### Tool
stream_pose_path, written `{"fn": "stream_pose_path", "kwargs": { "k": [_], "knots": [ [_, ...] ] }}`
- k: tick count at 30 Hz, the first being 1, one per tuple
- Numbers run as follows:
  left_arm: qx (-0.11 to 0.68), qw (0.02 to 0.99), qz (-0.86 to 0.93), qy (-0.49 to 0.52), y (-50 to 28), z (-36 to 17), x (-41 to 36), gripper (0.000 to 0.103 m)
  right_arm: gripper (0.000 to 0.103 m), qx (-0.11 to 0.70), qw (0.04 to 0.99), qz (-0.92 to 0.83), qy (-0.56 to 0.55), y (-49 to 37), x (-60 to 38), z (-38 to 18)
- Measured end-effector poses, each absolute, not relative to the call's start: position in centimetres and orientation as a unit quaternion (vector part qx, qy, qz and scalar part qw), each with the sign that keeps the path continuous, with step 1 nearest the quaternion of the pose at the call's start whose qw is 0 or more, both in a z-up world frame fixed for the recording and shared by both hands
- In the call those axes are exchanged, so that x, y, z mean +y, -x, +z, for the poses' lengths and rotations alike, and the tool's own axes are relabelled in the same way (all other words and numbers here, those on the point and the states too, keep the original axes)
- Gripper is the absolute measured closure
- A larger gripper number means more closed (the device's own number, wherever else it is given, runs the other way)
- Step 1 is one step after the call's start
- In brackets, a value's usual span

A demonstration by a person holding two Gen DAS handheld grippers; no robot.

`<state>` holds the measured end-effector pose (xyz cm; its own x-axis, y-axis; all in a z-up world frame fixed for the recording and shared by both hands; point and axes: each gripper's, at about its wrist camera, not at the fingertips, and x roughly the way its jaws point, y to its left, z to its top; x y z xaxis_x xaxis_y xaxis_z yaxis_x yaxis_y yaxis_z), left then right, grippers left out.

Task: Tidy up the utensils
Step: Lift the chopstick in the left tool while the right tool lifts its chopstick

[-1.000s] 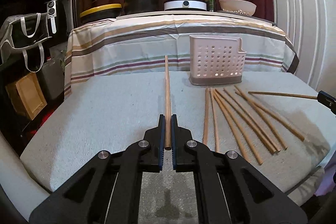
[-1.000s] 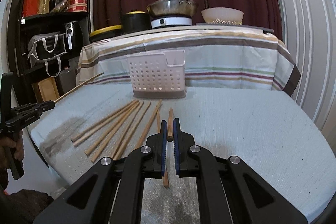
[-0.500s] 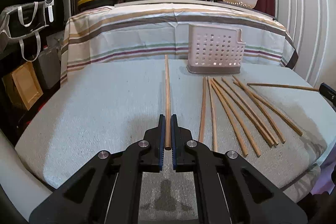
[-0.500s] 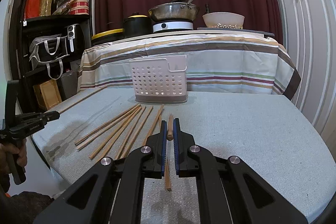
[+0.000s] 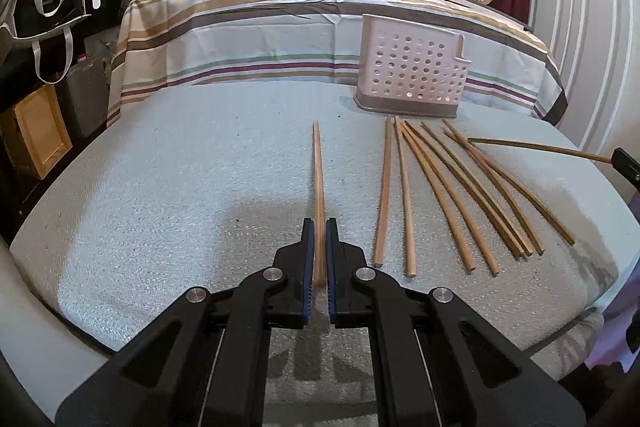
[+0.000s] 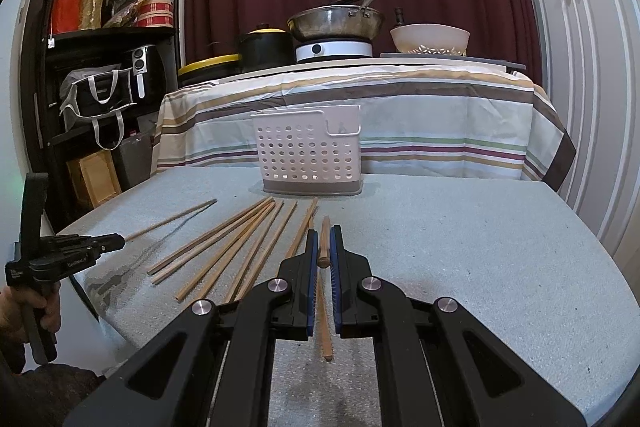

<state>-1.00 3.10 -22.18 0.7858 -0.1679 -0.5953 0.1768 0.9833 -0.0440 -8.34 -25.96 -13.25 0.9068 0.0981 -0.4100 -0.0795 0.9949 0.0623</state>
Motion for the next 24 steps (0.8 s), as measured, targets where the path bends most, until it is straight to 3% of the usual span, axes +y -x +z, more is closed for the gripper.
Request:
{"fn": "stream_pose_path", "kwargs": {
  "k": [10,14,24],
  "knots": [
    [0.309,0.947,-0.086,-0.028,1.5,-22.5,2.7,0.096,0.096,0.208,0.977,0.045,-0.022,8.6,-25.7,-13.1],
    [0.315,0.945,-0.083,-0.016,1.9,-23.1,3.1,0.077,0.096,0.209,0.977,0.045,-0.023,8.7,-25.6,-13.2],
    [0.346,0.934,-0.085,-0.017,2.3,-25.3,2.4,0.077,0.096,0.215,0.975,0.044,-0.026,8.9,-25.5,-13.6]
  ]
}}
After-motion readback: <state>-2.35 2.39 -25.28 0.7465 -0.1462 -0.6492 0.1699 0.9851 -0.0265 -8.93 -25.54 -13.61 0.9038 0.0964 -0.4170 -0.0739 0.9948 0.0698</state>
